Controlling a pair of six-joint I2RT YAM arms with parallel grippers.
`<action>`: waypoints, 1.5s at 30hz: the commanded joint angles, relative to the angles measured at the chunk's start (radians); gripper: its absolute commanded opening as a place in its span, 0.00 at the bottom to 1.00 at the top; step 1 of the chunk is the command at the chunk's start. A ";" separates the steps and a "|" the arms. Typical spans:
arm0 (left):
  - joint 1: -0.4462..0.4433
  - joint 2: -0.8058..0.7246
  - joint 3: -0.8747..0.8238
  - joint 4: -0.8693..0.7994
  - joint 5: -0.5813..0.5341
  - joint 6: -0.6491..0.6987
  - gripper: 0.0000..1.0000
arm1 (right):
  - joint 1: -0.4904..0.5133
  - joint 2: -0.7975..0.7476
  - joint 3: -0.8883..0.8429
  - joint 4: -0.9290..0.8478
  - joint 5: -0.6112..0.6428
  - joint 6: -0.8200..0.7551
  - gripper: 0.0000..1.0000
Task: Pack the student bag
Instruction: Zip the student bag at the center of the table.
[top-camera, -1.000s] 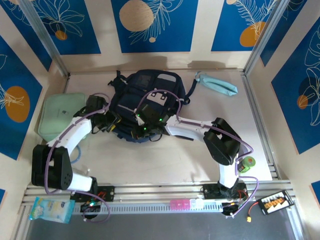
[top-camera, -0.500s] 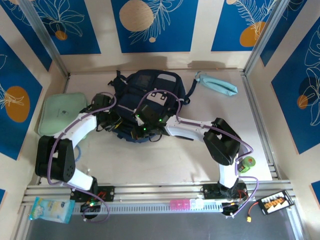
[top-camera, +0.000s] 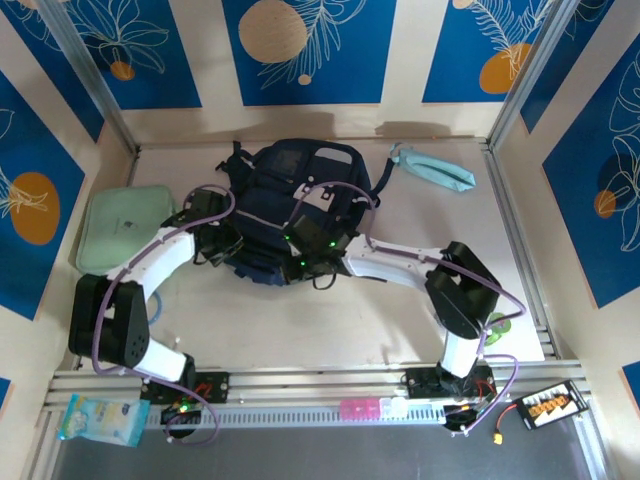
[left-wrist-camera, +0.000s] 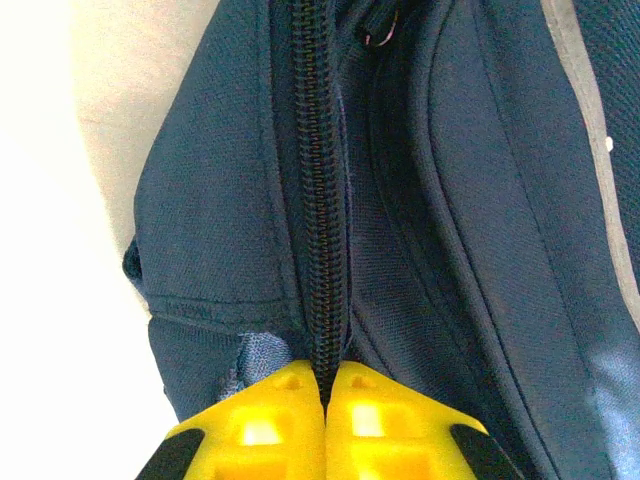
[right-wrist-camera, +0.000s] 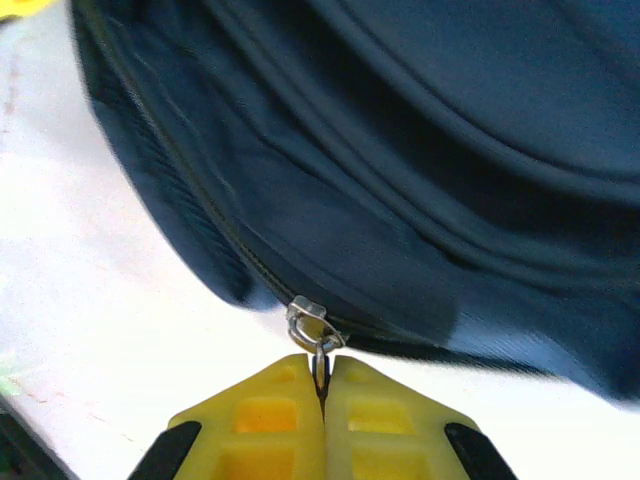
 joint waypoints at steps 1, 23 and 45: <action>0.008 -0.021 0.010 -0.044 -0.100 0.028 0.00 | -0.024 -0.062 -0.050 -0.149 0.098 0.013 0.06; 0.011 -0.016 0.012 -0.069 -0.070 0.081 0.00 | -0.391 -0.079 -0.118 -0.063 0.290 -0.111 0.12; -0.029 -0.122 -0.055 -0.111 0.124 0.139 0.00 | -0.475 -0.075 -0.121 -0.095 0.224 -0.120 0.12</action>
